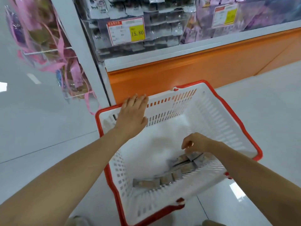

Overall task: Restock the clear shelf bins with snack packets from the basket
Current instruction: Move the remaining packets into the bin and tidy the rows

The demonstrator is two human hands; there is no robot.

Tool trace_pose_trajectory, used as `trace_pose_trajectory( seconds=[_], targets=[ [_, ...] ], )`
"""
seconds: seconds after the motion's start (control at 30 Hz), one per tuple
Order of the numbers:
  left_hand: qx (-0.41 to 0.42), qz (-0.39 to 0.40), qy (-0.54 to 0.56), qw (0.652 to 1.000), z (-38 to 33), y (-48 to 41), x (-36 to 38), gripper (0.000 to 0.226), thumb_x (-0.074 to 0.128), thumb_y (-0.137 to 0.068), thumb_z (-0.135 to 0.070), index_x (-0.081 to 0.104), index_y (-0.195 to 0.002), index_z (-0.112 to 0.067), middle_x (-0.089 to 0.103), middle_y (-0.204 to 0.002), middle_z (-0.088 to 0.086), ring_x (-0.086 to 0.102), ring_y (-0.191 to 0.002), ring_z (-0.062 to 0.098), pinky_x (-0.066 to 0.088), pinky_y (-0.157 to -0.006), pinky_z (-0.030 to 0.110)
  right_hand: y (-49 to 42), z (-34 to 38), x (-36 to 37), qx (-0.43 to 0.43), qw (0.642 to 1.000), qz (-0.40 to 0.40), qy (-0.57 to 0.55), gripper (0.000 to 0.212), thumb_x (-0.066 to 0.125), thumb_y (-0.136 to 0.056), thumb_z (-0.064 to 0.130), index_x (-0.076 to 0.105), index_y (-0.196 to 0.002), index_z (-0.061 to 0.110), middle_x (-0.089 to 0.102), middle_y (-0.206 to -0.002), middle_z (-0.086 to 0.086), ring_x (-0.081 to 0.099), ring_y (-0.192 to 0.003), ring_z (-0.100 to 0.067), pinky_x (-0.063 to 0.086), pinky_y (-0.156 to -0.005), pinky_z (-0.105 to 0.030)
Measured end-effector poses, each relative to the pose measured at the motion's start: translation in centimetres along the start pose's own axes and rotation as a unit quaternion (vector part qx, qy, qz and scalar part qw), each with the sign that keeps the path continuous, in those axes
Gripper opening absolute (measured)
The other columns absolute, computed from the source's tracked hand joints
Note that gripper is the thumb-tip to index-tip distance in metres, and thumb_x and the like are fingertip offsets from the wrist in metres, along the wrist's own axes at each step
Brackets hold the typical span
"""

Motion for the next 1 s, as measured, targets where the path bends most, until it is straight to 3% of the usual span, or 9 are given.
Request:
trace_pose_trajectory(
  seconds=[0.1, 0.23, 0.43, 0.57, 0.7, 0.77, 0.83, 1.0],
  targets=[
    [-0.002, -0.013, 0.001, 1.0, 0.1, 0.1, 0.4, 0.073, 0.051, -0.097, -0.034, 0.012, -0.155, -0.014, 0.014, -0.163, 0.004, 0.007, -0.15, 0.027, -0.001, -0.121, 0.044, -0.4, -1.5, 1.5, 0.026, 0.997, 0.055, 0.056, 0.025, 0.07, -0.087, 0.026, 0.07, -0.112, 0.023, 0.061, -0.113, 0.005, 0.049, -0.095, -0.005, 0.038, -0.083, -0.016],
    [-0.005, -0.026, 0.001, 1.0, 0.2, 0.1, 0.8, 0.072, 0.053, -0.095, -0.033, 0.016, -0.155, -0.014, 0.018, -0.162, 0.004, 0.011, -0.149, 0.027, 0.001, -0.122, 0.045, -1.0, -2.6, 2.6, 0.043, 0.99, 0.094, 0.09, 0.029, 0.075, -0.081, 0.032, 0.072, -0.11, 0.026, 0.056, -0.093, 0.014, 0.051, -0.089, -0.006, 0.039, -0.078, -0.018],
    [-0.014, -0.041, 0.004, 0.999, 0.1, 0.1, 1.0, 0.073, 0.059, -0.093, -0.032, 0.022, -0.154, -0.014, 0.024, -0.16, 0.004, 0.015, -0.149, 0.028, 0.002, -0.122, 0.046, -1.6, -2.9, 2.7, 0.042, 0.994, 0.068, 0.079, 0.015, 0.072, -0.078, 0.022, 0.072, -0.088, 0.034, 0.06, -0.084, 0.012, 0.059, -0.083, -0.01, 0.046, -0.071, -0.018],
    [-0.017, -0.039, 0.002, 0.999, 0.1, 0.1, 1.1, 0.073, 0.058, -0.093, -0.032, 0.021, -0.154, -0.015, 0.023, -0.16, 0.003, 0.014, -0.149, 0.027, 0.002, -0.123, 0.046, -1.3, -2.8, 2.2, 0.03, 0.998, 0.045, 0.022, 0.016, 0.074, -0.081, 0.017, 0.077, -0.096, 0.02, 0.063, -0.087, 0.01, 0.058, -0.085, -0.007, 0.039, -0.066, -0.006],
    [-0.015, -0.037, 0.003, 0.999, 0.2, 0.0, 1.1, 0.073, 0.056, -0.094, -0.032, 0.02, -0.154, -0.015, 0.022, -0.161, 0.003, 0.012, -0.15, 0.027, 0.003, -0.123, 0.047, -1.4, -1.7, 0.1, 0.004, 0.995, -0.039, -0.092, 0.013, 0.077, -0.081, 0.014, 0.078, -0.093, 0.02, 0.071, -0.089, 0.011, 0.063, -0.081, -0.001, 0.044, -0.075, -0.007],
    [-0.016, -0.04, 0.01, 0.999, 0.2, 0.0, 1.0, 0.071, 0.056, -0.094, -0.032, 0.021, -0.154, -0.014, 0.023, -0.16, 0.004, 0.013, -0.15, 0.026, 0.002, -0.123, 0.046, -1.4, -0.9, -1.6, -0.006, 0.976, -0.098, -0.196, 0.016, 0.078, -0.08, 0.009, 0.077, -0.088, 0.022, 0.072, -0.087, 0.009, 0.065, -0.079, -0.002, 0.046, -0.078, -0.014],
    [-0.016, -0.043, 0.025, 0.999, 0.1, -0.1, 0.8, 0.07, 0.056, -0.095, -0.032, 0.022, -0.153, -0.014, 0.023, -0.16, 0.003, 0.011, -0.15, 0.025, -0.002, -0.122, 0.044, -1.1, 0.0, -3.5, -0.02, 0.93, -0.159, -0.331, 0.019, 0.077, -0.079, 0.003, 0.075, -0.084, 0.021, 0.073, -0.085, 0.004, 0.066, -0.078, -0.009, 0.048, -0.078, -0.023],
    [0.01, -0.082, 0.071, 0.994, -1.0, 0.2, -0.7, 0.067, 0.057, -0.094, -0.029, 0.027, -0.152, -0.013, 0.023, -0.16, 0.004, 0.006, -0.15, 0.025, -0.009, -0.12, 0.041, 0.3, 4.0, -7.2, -0.107, 0.815, -0.203, -0.532, 0.014, 0.064, -0.088, 0.003, 0.069, -0.101, 0.003, 0.072, -0.099, -0.009, 0.068, -0.087, -0.02, 0.058, -0.079, -0.031]
  ],
)
Point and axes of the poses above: each hand's wrist, its own y-axis away from the middle knuckle, its own x-axis out of the palm, z = x × y, the point moved 7 cm from there along -y, towards the middle knuckle
